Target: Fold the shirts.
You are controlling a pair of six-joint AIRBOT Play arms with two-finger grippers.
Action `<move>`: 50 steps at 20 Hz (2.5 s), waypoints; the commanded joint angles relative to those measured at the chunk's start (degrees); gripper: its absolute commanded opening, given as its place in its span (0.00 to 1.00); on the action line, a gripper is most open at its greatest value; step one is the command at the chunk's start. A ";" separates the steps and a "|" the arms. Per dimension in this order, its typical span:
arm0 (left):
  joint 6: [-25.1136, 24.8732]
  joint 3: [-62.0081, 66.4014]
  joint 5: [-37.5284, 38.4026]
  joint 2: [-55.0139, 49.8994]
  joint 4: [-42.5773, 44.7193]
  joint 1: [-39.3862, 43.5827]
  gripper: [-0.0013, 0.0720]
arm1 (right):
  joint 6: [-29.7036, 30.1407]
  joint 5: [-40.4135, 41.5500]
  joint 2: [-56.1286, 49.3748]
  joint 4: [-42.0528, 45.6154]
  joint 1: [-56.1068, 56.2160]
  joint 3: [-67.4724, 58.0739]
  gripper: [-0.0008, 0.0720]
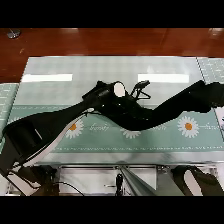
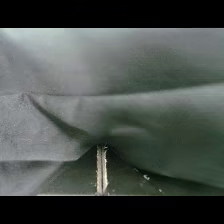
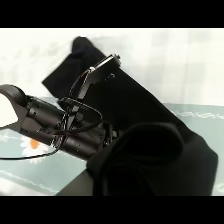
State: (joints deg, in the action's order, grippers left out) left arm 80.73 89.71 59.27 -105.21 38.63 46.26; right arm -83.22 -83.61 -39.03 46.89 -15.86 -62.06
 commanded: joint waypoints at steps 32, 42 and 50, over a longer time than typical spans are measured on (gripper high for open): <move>-6.82 -44.04 4.68 68.41 0.52 -53.02 0.05 | -3.17 9.79 -68.08 -0.02 39.23 -46.60 0.87; -10.10 -48.02 3.67 61.75 1.44 -53.02 0.05 | -20.59 22.51 -20.26 32.44 22.34 2.97 0.86; -10.25 -54.18 3.54 61.72 1.40 -53.02 0.05 | -10.40 43.56 -16.22 -11.23 22.51 39.23 0.86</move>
State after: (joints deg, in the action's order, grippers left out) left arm 70.63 36.91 62.98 -43.44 40.07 -6.74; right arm -103.94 -41.93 -52.88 50.50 6.83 -28.73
